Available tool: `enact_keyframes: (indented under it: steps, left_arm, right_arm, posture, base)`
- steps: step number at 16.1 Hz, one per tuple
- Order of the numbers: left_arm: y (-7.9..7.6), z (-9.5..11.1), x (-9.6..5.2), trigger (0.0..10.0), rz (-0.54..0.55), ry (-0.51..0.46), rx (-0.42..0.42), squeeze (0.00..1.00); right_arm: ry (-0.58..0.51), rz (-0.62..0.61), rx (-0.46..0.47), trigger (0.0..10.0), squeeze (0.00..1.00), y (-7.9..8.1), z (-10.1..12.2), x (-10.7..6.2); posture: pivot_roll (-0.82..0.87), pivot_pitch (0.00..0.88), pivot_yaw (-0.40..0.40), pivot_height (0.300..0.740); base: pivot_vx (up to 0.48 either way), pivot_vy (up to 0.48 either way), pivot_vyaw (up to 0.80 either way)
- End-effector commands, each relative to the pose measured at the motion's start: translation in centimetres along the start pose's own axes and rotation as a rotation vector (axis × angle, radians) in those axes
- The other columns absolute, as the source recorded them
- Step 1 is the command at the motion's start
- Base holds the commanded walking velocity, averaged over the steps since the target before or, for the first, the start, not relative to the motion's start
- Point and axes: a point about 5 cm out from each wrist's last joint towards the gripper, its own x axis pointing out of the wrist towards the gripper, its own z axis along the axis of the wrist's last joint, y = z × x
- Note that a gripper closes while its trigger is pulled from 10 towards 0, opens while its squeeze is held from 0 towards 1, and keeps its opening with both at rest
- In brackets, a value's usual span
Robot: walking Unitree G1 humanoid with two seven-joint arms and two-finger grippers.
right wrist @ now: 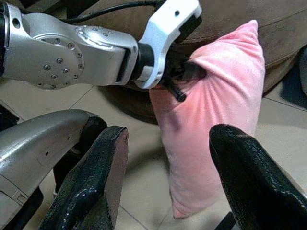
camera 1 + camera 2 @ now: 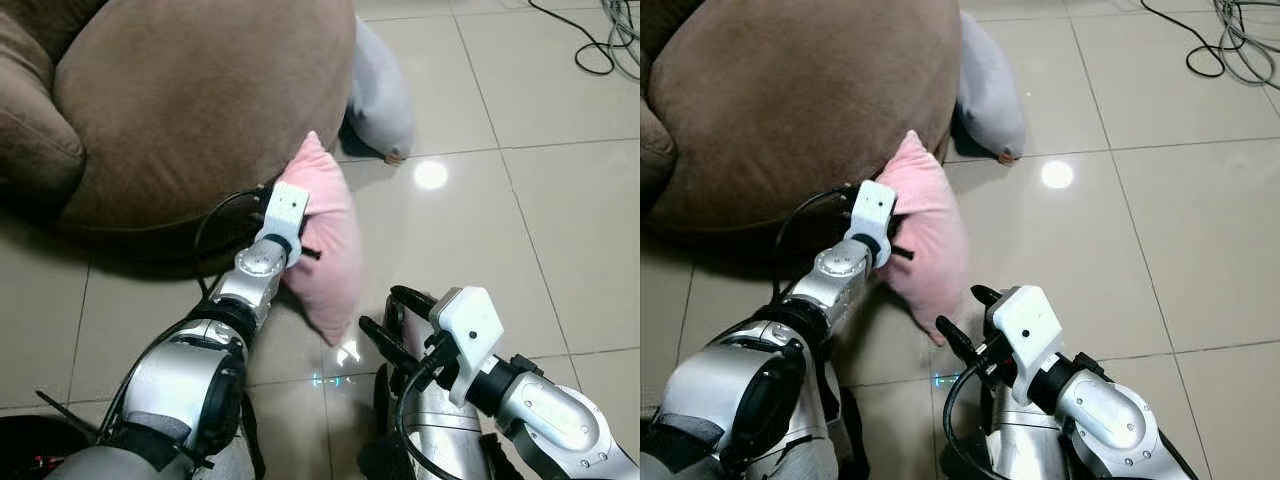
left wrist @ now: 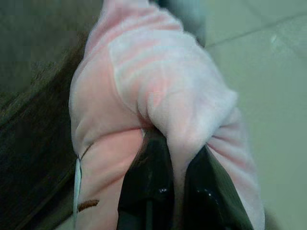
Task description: Move the pillow to the sofa from floor
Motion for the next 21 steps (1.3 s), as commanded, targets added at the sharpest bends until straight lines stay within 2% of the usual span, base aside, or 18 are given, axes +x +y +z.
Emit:
enact_keyframes:
  steps: [1, 5, 6, 8, 13, 14, 16, 18, 21]
  left_arm:
    - [0.1, 2.5, 0.4, 0.0, -0.002, -0.117, -0.03, 0.0]
    - [0.8, 6.4, 0.4, 0.0, -0.021, -0.293, -0.062, 0.0]
    - [1.3, 8.2, 0.2, 0.0, -0.03, -0.369, -0.058, 0.0]
    - [1.5, 9.0, 0.1, 0.0, -0.033, -0.403, -0.045, 0.0]
    - [2.6, 13.3, -1.0, 0.0, -0.031, -0.566, -0.03, 0.0]
    - [2.9, 13.7, -1.2, 0.0, -0.018, -0.582, -0.01, 0.0]
    - [3.7, 14.2, -1.7, 0.0, -0.002, -0.616, 0.023, 0.0]
    - [4.1, 13.2, -1.9, 0.0, 0.003, -0.596, 0.038, 0.0]
    - [4.5, 11.5, -2.0, 0.0, 0.018, -0.554, 0.044, 0.0]
  right_arm:
    - [0.01, 0.021, 0.019, 10.0, 0.0, 0.5, -0.3, -0.1]
    - [0.008, 0.025, 0.019, 10.0, 0.0, 0.6, -0.3, 0.3]
    - [0.008, 0.026, 0.019, 10.0, 0.0, 0.4, -0.4, 0.4]
    - [0.007, 0.025, 0.018, 10.0, 0.0, 0.3, -0.4, 0.6]
    - [0.007, 0.017, 0.006, 10.0, 0.0, -0.2, -0.5, 1.2]
    - [0.005, 0.011, -0.005, 10.0, 0.0, -0.4, -0.3, 1.1]
    - [-0.06, -0.068, -0.055, 10.0, 0.0, -2.2, 1.2, 1.1]
    - [-0.108, -0.179, -0.15, 10.0, 0.0, -4.0, 2.1, 1.0]
    - [-0.144, -0.251, -0.245, 10.0, 0.0, -5.0, 2.6, 0.9]
  posture:
    - [-0.2, 0.334, 0.013, 0.485]
    - [-0.19, 0.326, 0.01, 0.485]
    - [-0.18, 0.319, 0.008, 0.485]
    - [-0.18, 0.315, 0.008, 0.485]
    - [-0.16, 0.295, 0.006, 0.485]
    - [-0.16, 0.294, 0.006, 0.485]
    - [-0.16, 0.283, 0.003, 0.485]
    - [-0.15, 0.273, 0.002, 0.485]
    - [-0.14, 0.26, -0.001, 0.485]
  base:
    - [0.0, 0.0, 0.0]
    - [0.0, 0.0, 0.0]
    - [0.0, 0.0, 0.0]
    - [0.0, 0.0, 0.0]
    - [0.0, 0.0, 0.0]
    - [0.0, 0.0, 0.0]
    - [0.0, 0.0, 0.0]
    - [0.0, 0.0, 0.0]
    - [0.0, 0.0, 0.0]
